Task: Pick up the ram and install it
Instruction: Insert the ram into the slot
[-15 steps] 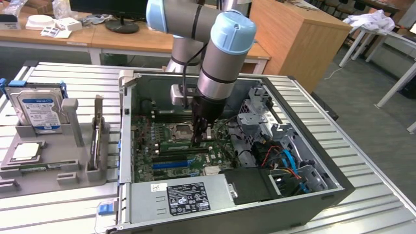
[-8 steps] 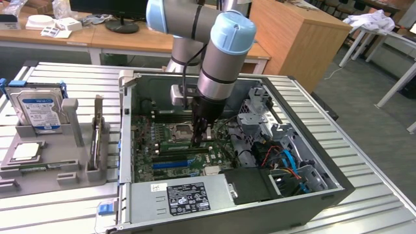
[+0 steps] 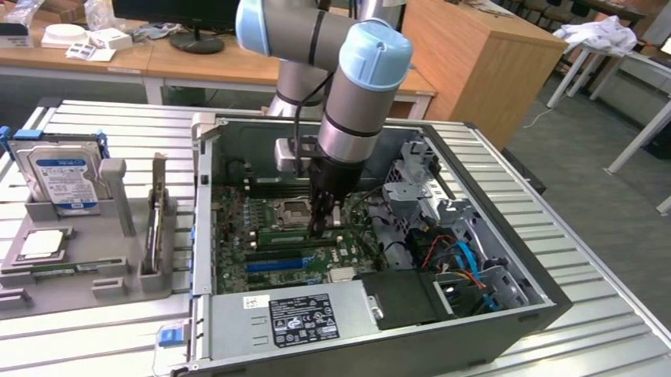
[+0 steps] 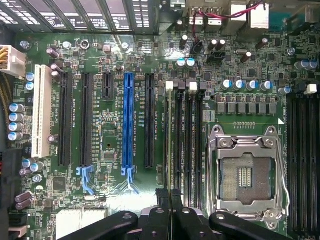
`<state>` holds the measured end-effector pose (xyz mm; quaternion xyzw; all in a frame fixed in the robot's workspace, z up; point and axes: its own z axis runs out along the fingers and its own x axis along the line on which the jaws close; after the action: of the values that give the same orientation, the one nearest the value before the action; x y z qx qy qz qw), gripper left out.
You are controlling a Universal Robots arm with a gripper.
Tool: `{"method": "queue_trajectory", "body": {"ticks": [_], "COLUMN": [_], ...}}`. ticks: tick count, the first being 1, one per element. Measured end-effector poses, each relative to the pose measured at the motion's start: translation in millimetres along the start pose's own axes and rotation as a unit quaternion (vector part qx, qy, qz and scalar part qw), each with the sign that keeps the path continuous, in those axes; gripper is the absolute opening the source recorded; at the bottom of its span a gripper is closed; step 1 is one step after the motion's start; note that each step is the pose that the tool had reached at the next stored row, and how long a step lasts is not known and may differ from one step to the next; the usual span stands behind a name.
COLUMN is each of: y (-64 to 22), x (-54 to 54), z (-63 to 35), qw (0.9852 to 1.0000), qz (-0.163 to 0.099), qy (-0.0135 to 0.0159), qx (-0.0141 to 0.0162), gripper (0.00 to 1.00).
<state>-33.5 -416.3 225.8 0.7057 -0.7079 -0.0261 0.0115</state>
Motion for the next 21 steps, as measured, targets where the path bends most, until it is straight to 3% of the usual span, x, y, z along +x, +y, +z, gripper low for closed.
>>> {"method": "queue_trajectory", "body": {"ticks": [11,14,15,18,21], "y": [-0.2,-0.2,-0.2,-0.2,0.2], "x": [0.1,0.1,0.1,0.1,-0.1], "z": [3.1,3.1,3.1,3.0,-3.6], "qw": [1.0,1.0,1.0,1.0,1.0], "qz": [0.0,0.0,0.0,0.0,0.0], "qy": [0.0001,0.0,0.0,0.0,0.0], "qx": [0.0,0.0,0.0,0.0,0.0001], "gripper": [0.12,0.18,0.25,0.25,0.25]}}
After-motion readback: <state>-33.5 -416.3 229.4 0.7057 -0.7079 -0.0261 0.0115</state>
